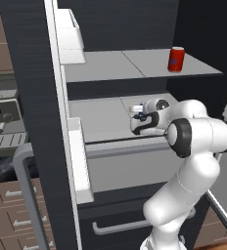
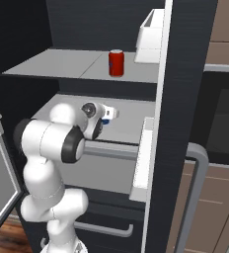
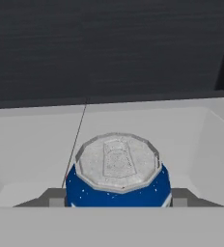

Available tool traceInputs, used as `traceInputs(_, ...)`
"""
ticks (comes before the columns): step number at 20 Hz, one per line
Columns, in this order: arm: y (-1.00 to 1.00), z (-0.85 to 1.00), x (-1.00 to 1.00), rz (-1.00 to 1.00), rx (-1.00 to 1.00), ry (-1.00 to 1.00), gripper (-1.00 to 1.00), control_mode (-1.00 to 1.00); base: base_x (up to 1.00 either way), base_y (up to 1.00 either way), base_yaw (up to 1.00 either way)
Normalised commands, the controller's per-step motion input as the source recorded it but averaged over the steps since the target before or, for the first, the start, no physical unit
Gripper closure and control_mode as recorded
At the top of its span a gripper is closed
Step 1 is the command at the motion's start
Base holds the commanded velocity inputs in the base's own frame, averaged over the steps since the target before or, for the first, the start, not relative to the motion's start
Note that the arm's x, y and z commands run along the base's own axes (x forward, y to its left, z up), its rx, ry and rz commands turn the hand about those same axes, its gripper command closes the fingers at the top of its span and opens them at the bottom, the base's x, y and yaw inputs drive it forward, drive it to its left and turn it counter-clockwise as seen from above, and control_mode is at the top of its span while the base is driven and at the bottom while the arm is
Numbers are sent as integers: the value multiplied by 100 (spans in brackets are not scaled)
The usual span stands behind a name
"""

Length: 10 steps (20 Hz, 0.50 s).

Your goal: Open the fridge, grab two sodas, and place both sodas inside the bowl with ice on the dining counter.

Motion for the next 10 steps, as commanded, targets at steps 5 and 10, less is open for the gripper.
traceInputs(5, -22, 0, -20, 0, 3, 0, 100, -100, 0, 0, 0)
traceInputs(10, -8, 29, -45, 0, 3, 1, 100, -100, 0, 0, 0)
